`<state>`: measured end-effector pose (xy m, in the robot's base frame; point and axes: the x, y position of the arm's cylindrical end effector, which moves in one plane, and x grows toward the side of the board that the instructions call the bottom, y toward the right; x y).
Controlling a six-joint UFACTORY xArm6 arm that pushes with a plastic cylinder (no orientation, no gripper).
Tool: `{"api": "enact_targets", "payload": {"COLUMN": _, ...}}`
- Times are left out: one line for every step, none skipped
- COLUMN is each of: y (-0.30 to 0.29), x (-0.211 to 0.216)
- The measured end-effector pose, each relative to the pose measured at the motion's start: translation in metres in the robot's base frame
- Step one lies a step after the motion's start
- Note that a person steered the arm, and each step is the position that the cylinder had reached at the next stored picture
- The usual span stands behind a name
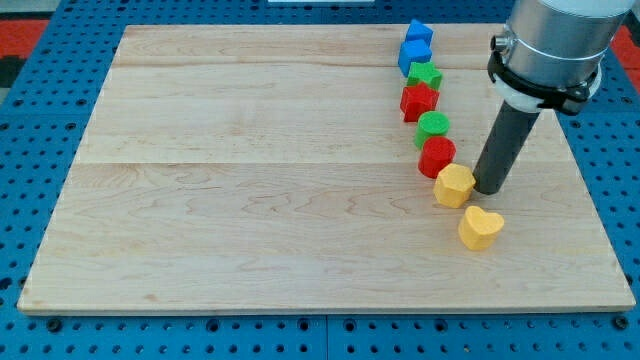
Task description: Adjust green red yellow blocks in a vertical line
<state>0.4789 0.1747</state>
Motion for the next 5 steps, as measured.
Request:
{"api": "enact_targets", "payload": {"y": 0.014, "x": 0.0}}
{"api": "enact_targets", "payload": {"y": 0.046, "x": 0.013}}
{"api": "enact_targets", "payload": {"y": 0.064, "x": 0.041}}
{"api": "enact_targets", "payload": {"y": 0.077, "x": 0.07}}
{"api": "enact_targets", "payload": {"y": 0.051, "x": 0.081}}
